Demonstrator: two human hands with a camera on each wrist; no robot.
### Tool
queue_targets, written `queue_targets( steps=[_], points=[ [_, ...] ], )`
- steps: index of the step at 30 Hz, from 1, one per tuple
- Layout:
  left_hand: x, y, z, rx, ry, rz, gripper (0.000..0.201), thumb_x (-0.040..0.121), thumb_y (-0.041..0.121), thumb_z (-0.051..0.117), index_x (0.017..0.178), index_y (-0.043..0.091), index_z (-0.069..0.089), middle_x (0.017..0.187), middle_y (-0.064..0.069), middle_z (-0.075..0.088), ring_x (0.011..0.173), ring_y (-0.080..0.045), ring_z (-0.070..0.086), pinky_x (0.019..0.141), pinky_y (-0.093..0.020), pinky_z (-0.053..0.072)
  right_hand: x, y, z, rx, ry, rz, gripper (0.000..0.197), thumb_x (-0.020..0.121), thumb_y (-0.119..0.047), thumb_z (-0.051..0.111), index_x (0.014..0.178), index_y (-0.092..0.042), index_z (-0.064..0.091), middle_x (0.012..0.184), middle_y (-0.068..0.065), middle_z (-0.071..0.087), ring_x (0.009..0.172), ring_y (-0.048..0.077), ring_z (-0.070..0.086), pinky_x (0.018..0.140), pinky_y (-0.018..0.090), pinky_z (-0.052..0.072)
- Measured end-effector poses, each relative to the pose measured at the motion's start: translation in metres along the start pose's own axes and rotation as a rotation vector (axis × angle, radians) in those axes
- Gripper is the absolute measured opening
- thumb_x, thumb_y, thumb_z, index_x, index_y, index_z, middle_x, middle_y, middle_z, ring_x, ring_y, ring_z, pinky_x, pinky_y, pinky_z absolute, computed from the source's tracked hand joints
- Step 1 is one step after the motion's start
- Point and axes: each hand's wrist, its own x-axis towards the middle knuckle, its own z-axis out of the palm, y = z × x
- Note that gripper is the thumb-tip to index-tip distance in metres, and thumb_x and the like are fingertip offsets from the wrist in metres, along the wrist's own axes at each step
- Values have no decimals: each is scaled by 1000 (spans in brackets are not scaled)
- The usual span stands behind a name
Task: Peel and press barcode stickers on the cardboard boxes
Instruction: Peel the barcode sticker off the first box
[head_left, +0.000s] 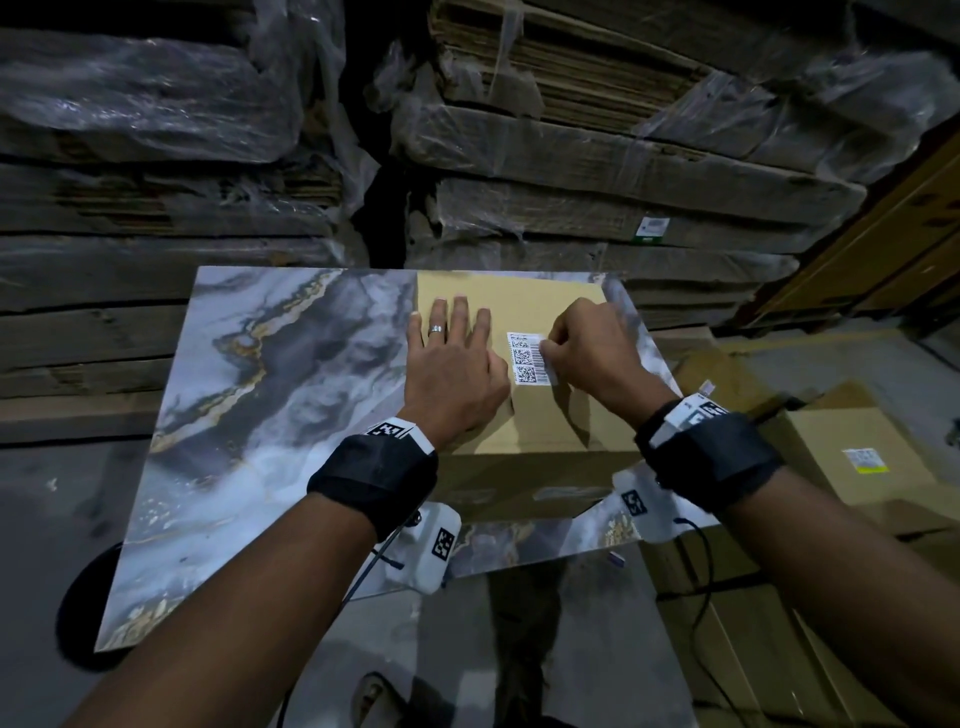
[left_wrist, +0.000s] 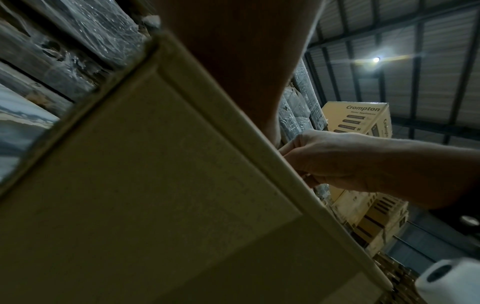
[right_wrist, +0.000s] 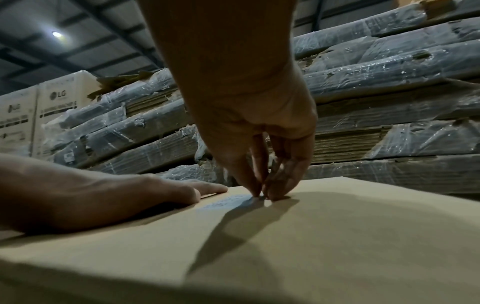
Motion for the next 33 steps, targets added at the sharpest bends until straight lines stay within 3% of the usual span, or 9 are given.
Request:
queue_targets(
  steps=[7, 14, 18, 22, 25, 27, 29, 31, 33],
  points=[
    [0, 0, 1, -4, 5, 2, 71, 93, 43, 20, 158, 17, 28, 166, -15, 21, 153, -34, 17, 122, -58, 13, 9, -6, 1, 17, 0, 45, 22, 68, -31, 79, 73, -12, 69, 73, 11, 68, 76, 30, 65, 70, 35, 54],
    [0, 0, 0, -18, 18, 3, 73, 92, 44, 17, 158, 17, 29, 166, -15, 22, 153, -35, 18, 121, -59, 13, 12, -7, 1, 28, -75, 51, 26, 69, -32, 75, 72, -8, 67, 71, 13, 66, 77, 33, 67, 69, 38, 56],
    [0, 0, 1, -18, 5, -4, 72, 92, 43, 19, 159, 18, 27, 166, -14, 20, 153, -34, 16, 122, -59, 12, 18, -8, -4, 7, -130, 62, 34, 73, -40, 79, 72, -12, 61, 86, 14, 69, 88, 34, 66, 65, 33, 44],
    [0, 0, 1, 1, 11, 3, 72, 92, 43, 18, 158, 17, 28, 166, -15, 22, 153, -35, 17, 121, -59, 13, 22, -10, -7, 9, -152, 82, 42, 74, -42, 80, 63, -16, 49, 82, 13, 63, 89, 35, 66, 64, 30, 37],
    [0, -1, 1, 3, 18, 7, 72, 92, 44, 17, 158, 16, 29, 165, -15, 22, 152, -35, 18, 121, -59, 14, 21, -11, -12, 57, -176, 98, 36, 79, -40, 80, 70, -10, 61, 81, 12, 67, 87, 32, 69, 64, 34, 46],
    [0, -1, 0, -9, 19, 5, 72, 93, 44, 18, 158, 17, 29, 166, -15, 22, 152, -35, 18, 121, -59, 13, 20, -8, -14, 126, -189, 104, 32, 85, -34, 79, 80, -3, 72, 81, 14, 73, 85, 31, 72, 76, 42, 60],
    [0, -1, 0, -17, 13, 0, 72, 93, 44, 18, 159, 17, 28, 166, -15, 21, 153, -35, 17, 122, -59, 12, 18, -2, -17, 230, -150, 123, 26, 88, -24, 76, 78, 0, 73, 72, 14, 75, 76, 30, 75, 80, 49, 63],
    [0, 0, 1, -16, 16, 1, 73, 92, 44, 17, 158, 17, 30, 165, -15, 23, 152, -35, 19, 122, -59, 13, 13, 4, -17, 254, -77, 115, 22, 89, -17, 73, 75, -1, 73, 65, 12, 74, 66, 25, 75, 74, 45, 64],
    [1, 0, 2, -17, 25, 4, 73, 91, 44, 17, 157, 16, 32, 165, -15, 25, 151, -36, 21, 121, -59, 15, 2, 4, -17, 171, -52, 65, 19, 89, -17, 73, 75, -5, 77, 65, 9, 73, 63, 19, 72, 66, 31, 60]
  ],
)
